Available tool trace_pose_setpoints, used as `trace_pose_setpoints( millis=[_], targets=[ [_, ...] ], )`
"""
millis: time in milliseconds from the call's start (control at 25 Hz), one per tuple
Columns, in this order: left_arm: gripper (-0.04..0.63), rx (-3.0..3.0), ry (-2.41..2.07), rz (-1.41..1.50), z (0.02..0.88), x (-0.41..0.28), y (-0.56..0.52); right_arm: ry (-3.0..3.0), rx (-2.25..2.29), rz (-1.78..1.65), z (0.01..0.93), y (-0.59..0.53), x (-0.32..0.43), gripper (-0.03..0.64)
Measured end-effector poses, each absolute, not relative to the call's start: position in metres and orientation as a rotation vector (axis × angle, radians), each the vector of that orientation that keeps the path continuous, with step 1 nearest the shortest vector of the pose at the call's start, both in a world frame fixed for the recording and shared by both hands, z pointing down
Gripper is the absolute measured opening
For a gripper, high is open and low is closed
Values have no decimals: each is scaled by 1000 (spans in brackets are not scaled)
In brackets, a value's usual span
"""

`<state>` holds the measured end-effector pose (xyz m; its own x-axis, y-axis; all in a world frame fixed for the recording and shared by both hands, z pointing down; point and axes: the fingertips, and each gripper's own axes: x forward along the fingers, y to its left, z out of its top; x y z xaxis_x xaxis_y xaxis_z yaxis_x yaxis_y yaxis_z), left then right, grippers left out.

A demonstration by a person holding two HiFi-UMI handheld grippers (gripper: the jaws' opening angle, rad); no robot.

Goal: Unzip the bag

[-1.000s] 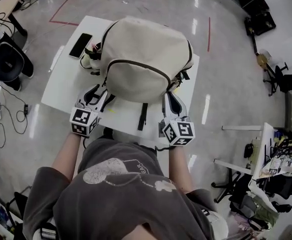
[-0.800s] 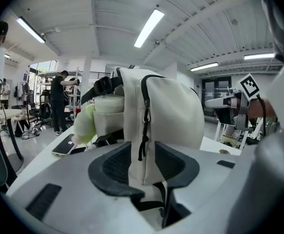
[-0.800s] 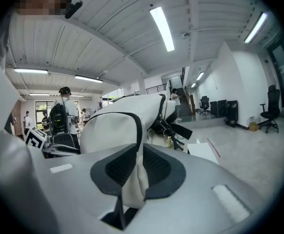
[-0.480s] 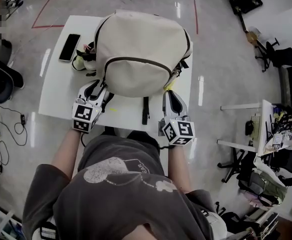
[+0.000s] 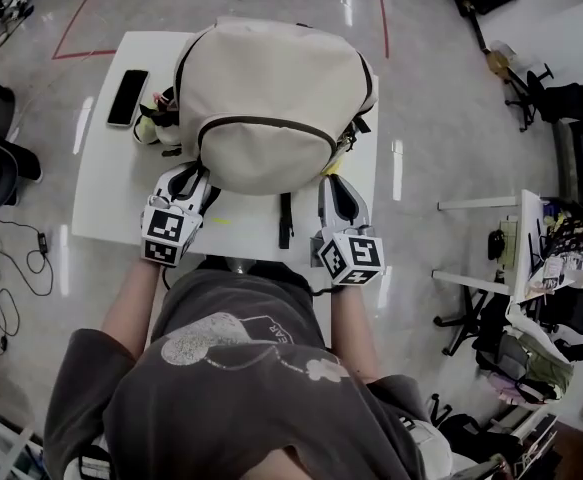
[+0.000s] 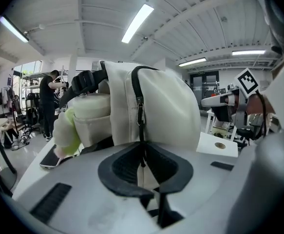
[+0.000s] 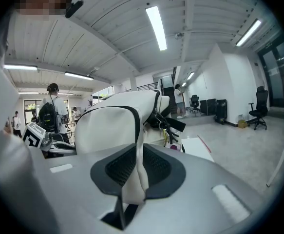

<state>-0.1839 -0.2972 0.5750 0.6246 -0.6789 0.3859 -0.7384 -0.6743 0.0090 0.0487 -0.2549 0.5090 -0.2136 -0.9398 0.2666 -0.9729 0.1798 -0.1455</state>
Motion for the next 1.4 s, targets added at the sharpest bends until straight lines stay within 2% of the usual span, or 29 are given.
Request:
trace_pose_setpoints(
  millis=[360,800,920,1000,1200,1400],
  targets=[
    [38,2577,-1349,402,547,-218,-297,-2410,1721,398,502,-275,44,49],
    [35,2503,-1454,280,515,-229,-293,-2553,1624,439,484,-274,47,118],
    [34,2504,-1460,230,504,-228,-291,-2587,1566,449,480,-280,36,155],
    [34,2498,-1458,203,500,-227,-291,-2562,1544,440,484,-288,32,155],
    [32,2492,-1461,147,484,-225,-291,-2510,1519,398,484,-294,28,107],
    [31,2482,-1490,112,473,-224,-295,-2532,1505,405,484,-292,28,101]
  ],
)
